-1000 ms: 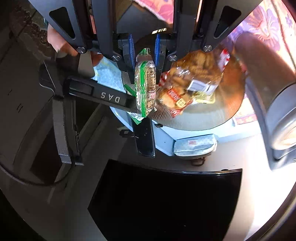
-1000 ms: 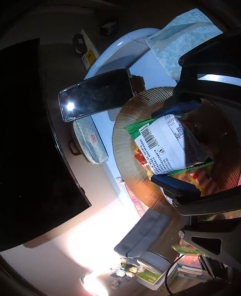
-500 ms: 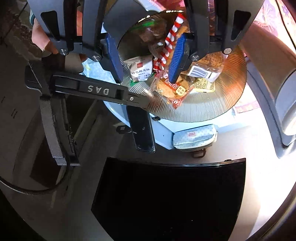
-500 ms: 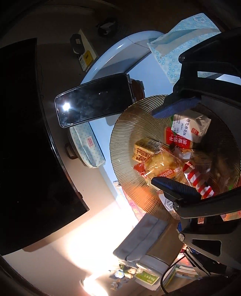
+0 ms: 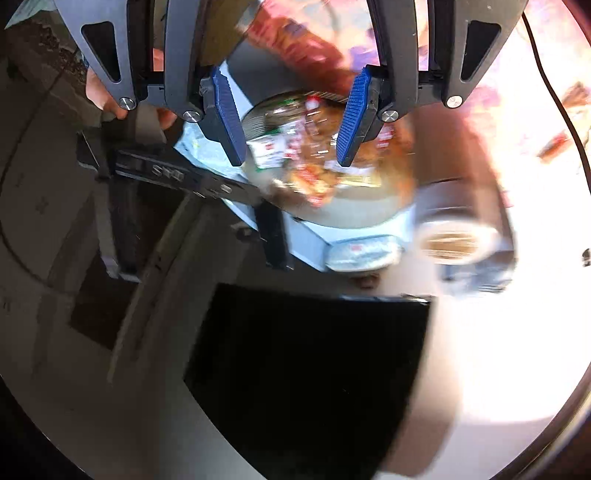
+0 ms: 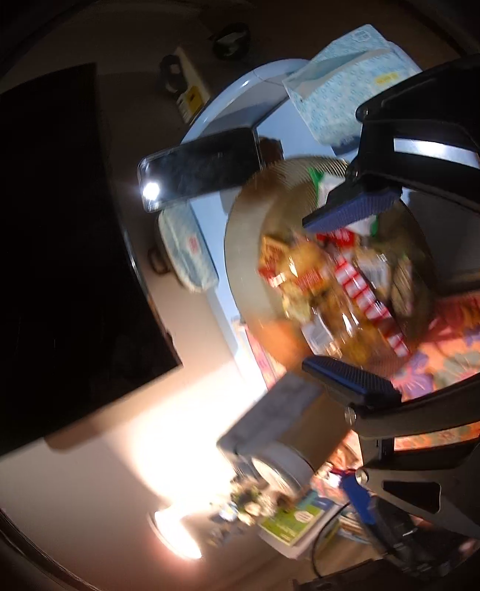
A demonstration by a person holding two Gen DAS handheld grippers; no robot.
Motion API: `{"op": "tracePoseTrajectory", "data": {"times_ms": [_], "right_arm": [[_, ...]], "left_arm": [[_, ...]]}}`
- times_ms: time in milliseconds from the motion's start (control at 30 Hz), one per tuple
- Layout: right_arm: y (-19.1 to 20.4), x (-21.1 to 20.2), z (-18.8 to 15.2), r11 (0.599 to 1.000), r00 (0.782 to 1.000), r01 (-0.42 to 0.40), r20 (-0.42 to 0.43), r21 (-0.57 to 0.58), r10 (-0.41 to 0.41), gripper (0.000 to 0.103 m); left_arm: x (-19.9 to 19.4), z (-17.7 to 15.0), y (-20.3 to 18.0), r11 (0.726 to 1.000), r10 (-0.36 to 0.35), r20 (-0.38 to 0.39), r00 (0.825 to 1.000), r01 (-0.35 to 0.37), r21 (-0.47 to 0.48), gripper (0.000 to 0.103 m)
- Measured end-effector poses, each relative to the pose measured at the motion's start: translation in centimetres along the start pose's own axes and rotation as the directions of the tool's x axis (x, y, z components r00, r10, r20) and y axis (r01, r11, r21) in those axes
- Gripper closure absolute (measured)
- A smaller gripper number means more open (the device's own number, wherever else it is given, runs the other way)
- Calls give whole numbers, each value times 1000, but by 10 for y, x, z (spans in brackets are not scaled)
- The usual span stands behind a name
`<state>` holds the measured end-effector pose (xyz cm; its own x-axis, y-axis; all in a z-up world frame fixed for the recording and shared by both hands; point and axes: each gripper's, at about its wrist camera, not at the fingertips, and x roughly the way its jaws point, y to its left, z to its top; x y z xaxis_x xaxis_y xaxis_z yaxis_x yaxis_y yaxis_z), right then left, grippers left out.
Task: Organize snacks
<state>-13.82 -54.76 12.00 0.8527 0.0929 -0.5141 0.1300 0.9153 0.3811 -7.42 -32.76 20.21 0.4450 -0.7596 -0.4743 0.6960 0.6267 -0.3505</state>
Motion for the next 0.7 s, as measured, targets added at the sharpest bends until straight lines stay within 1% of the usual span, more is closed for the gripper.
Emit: {"op": "tracePoseTrajectory", "data": {"times_ms": [67,167,200,233,267,300,333,433,467,567,633,700], "right_arm": [[20,-2,-8,999,1000,-22,-11,-42,22,28],[52,2,-21,993,998,-56,-41,-103,52,28],[62,3,-25,990,996,-74,-51,-120,68,28],[76,5,-29,986,994,-93,-64,-141,84,28],[86,7,-33,981,993,-107,-75,-159,96,28],[99,10,-37,975,990,-127,-91,-183,112,28],[111,12,-41,968,986,-147,-108,-205,127,28],[154,21,-52,937,972,-209,-165,-281,167,28],[168,25,-54,923,966,-232,-183,-307,183,28],[208,38,-64,882,943,-308,-236,-357,234,28],[232,52,-71,861,926,-350,-277,-370,258,28],[253,72,-76,848,911,-375,-320,-375,262,28]], "left_arm": [[-26,-4,20,999,37,20,999,-37,-28,55],[-66,-11,59,989,112,45,993,-107,-106,53],[-80,-14,74,982,140,58,989,-131,-133,50],[-93,-17,86,975,175,68,982,-163,-152,40],[-108,-21,102,961,226,86,970,-208,-180,33],[-120,-25,112,948,267,100,959,-243,-205,22],[-136,-30,126,929,316,116,942,-283,-238,21],[-173,-42,160,885,406,125,905,-355,-303,21],[-186,-46,172,866,438,131,889,-378,-328,21],[-219,-59,197,827,497,139,857,-418,-377,21],[-230,-64,215,805,524,127,842,-441,-397,21],[-236,-70,237,788,542,102,834,-463,-406,21]]}}
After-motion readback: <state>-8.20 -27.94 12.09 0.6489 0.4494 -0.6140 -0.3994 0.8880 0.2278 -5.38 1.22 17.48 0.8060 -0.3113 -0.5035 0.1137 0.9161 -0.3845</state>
